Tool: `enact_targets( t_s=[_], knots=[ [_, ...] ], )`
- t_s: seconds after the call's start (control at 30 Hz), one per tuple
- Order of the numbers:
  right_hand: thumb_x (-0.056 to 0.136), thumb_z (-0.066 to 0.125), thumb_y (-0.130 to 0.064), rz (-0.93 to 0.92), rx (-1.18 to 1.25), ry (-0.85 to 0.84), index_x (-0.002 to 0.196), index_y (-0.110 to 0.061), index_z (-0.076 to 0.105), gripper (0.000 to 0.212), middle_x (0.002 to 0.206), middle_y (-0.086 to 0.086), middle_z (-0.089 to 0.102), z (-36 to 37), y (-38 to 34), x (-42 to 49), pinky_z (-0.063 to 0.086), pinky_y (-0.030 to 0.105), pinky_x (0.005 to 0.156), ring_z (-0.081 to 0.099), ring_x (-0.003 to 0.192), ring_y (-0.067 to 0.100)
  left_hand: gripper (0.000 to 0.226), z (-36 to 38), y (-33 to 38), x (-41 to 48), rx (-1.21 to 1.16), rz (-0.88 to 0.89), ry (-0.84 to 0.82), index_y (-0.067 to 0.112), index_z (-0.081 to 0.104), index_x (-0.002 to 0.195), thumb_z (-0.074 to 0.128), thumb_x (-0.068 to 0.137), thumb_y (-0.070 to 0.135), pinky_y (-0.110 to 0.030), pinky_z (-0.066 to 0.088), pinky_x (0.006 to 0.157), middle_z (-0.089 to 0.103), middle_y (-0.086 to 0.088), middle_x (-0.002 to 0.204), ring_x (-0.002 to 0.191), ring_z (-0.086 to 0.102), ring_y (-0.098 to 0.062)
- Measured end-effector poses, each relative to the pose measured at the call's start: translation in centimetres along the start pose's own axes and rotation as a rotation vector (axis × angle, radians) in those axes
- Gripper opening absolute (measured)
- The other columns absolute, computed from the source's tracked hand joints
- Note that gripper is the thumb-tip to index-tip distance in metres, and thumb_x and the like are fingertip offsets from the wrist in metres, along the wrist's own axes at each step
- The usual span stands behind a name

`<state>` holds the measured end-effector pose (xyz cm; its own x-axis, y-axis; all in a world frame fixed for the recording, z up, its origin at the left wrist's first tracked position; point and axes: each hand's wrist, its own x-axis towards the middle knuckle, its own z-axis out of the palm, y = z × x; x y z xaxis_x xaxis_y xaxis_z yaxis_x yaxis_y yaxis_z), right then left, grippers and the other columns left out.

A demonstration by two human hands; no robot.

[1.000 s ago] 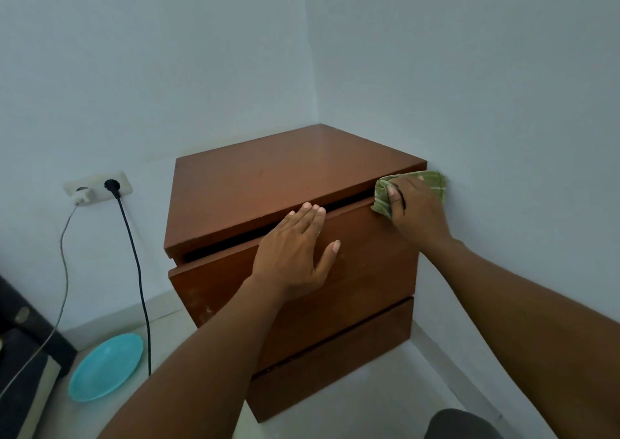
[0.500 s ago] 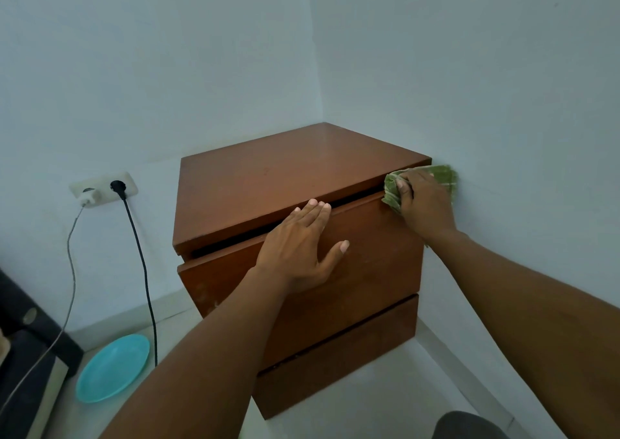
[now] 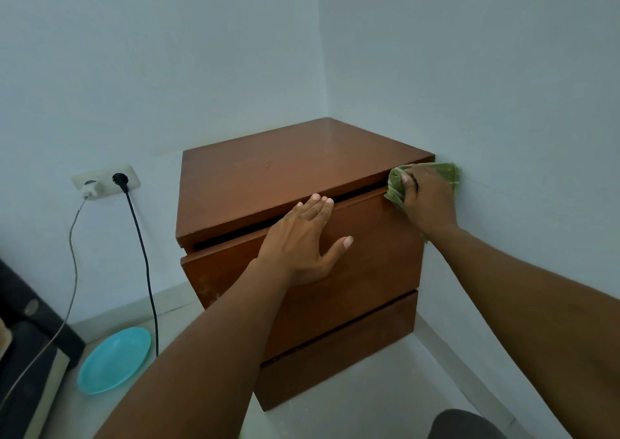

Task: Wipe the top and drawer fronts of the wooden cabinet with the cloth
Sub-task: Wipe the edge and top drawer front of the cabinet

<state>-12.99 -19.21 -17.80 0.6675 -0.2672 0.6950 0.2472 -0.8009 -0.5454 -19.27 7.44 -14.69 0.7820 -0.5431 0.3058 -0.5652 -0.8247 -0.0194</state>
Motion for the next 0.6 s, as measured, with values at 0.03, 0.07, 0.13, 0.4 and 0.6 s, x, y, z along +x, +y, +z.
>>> enact_targets(
  t_s=[0.03,0.07,0.13,0.4,0.6],
  knots=[
    [0.102,0.043,-0.024,0.063,0.032,0.056,0.106,-0.006,0.069,0.032,0.103,0.014,0.069,-0.2,-0.4,-0.1,0.045,0.036,0.083,0.062,0.094,0.031,0.085,-0.1,0.0,0.0,-0.006,-0.003,-0.009,0.015,0.011,0.161,0.027,0.098,0.069,-0.029,0.002,0.124,0.013,-0.001,0.168,0.155,0.003,-0.012],
    [0.103,0.043,-0.023,0.151,0.060,0.122,0.104,-0.005,0.069,0.032,0.101,0.014,0.069,-0.3,-0.9,-0.3,0.044,0.036,0.081,0.061,0.091,0.030,0.084,-0.2,0.0,-0.1,-0.009,-0.002,-0.016,0.015,0.011,0.161,0.027,0.098,0.069,-0.030,0.002,0.124,0.013,-0.002,0.168,0.155,0.002,-0.012],
    [0.105,0.040,-0.023,0.376,0.117,0.214,0.101,-0.005,0.067,0.033,0.099,0.013,0.068,-0.9,-2.2,-0.8,0.042,0.035,0.078,0.058,0.087,0.026,0.083,-0.3,0.0,-0.2,-0.001,0.009,-0.025,0.015,0.009,0.161,0.026,0.099,0.067,-0.030,0.000,0.125,0.011,-0.002,0.169,0.155,0.001,-0.012],
    [0.106,0.040,-0.028,0.772,0.506,0.361,0.102,-0.007,0.067,0.035,0.095,0.005,0.066,2.2,-10.0,-8.4,0.040,0.030,0.072,0.062,0.089,0.024,0.070,-1.1,-4.4,-5.4,0.126,0.033,-0.014,0.019,0.002,0.161,0.015,0.104,0.057,-0.028,-0.005,0.123,0.003,0.000,0.169,0.154,-0.007,-0.009],
    [0.106,0.034,-0.037,0.646,0.600,0.231,0.137,-0.021,0.056,0.041,0.137,0.004,0.060,8.5,-15.8,-14.5,0.048,0.044,0.105,0.056,0.126,0.022,0.072,-3.4,-9.5,-9.3,0.305,0.112,-0.079,0.021,-0.006,0.160,0.002,0.099,0.058,-0.030,-0.011,0.121,-0.005,0.002,0.167,0.153,-0.015,-0.012]
  ],
)
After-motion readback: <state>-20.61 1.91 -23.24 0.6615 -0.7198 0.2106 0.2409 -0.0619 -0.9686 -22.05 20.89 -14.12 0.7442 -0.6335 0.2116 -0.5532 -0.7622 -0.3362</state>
